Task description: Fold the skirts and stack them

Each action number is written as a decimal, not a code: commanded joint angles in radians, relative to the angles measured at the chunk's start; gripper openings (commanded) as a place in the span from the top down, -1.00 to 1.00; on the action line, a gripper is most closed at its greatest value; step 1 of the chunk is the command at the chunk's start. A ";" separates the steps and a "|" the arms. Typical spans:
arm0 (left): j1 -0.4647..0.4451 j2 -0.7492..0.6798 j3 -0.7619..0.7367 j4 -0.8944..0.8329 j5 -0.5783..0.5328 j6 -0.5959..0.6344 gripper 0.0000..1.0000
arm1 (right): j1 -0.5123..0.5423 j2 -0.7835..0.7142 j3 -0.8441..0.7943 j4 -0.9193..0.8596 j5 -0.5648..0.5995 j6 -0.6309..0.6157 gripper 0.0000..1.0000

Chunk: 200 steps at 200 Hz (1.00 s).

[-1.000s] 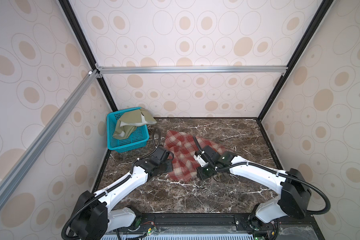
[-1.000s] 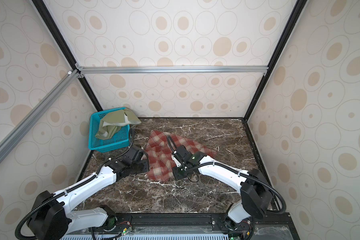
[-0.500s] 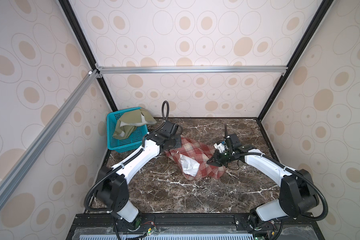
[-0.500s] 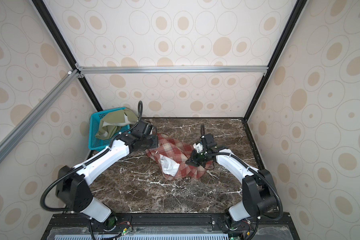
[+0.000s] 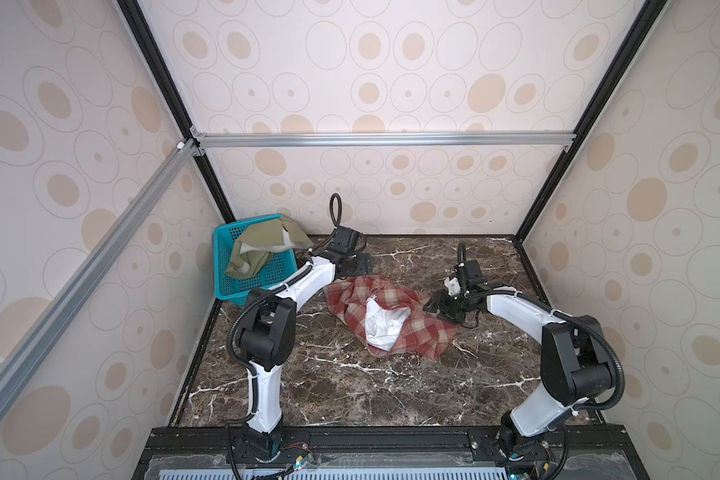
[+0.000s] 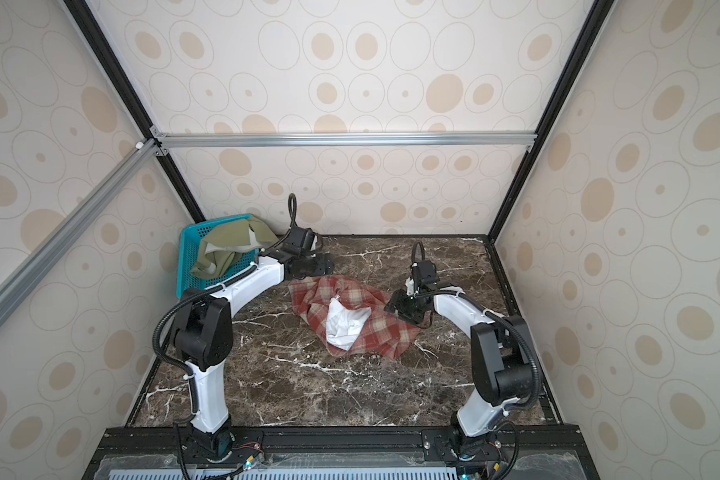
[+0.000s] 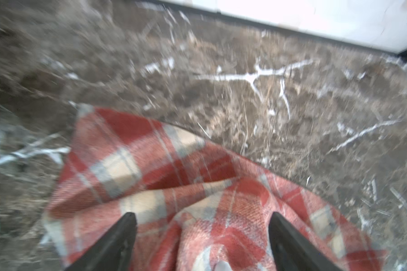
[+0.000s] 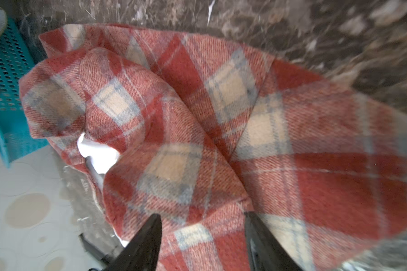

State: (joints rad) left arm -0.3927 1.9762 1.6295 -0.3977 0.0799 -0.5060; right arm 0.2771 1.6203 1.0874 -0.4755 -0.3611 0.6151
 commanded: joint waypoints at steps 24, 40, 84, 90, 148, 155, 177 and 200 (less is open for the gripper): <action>0.016 -0.090 -0.084 0.011 0.023 0.054 -0.09 | 0.188 -0.112 0.054 -0.169 0.182 -0.121 0.03; 0.003 -0.152 -0.148 0.051 0.048 0.094 -0.05 | 0.231 -0.129 0.036 -0.162 0.161 -0.100 0.18; -0.094 -0.116 -0.075 -0.013 0.048 0.227 -0.37 | 0.279 -0.128 -0.043 -0.056 0.117 -0.035 0.05; -0.107 -0.095 -0.049 -0.039 0.032 0.234 -0.37 | 0.278 -0.123 -0.045 -0.054 0.113 -0.029 0.06; -0.140 -0.024 -0.012 -0.105 0.071 0.228 -0.28 | 0.279 -0.152 -0.077 -0.043 0.144 -0.012 0.05; -0.139 -0.025 -0.021 -0.106 0.076 0.222 -0.23 | 0.279 -0.153 -0.079 -0.044 0.145 -0.012 0.05; -0.144 -0.034 -0.059 -0.110 0.073 0.218 -0.17 | 0.279 -0.151 -0.092 -0.031 0.133 -0.005 0.05; -0.144 -0.053 -0.113 -0.066 0.067 0.202 -0.14 | 0.278 -0.149 -0.105 -0.017 0.123 0.004 0.05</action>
State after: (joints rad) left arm -0.5385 1.9488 1.5566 -0.4652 0.1474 -0.2996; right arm 0.5552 1.4929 1.0023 -0.5041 -0.2344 0.5983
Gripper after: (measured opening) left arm 0.573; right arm 0.475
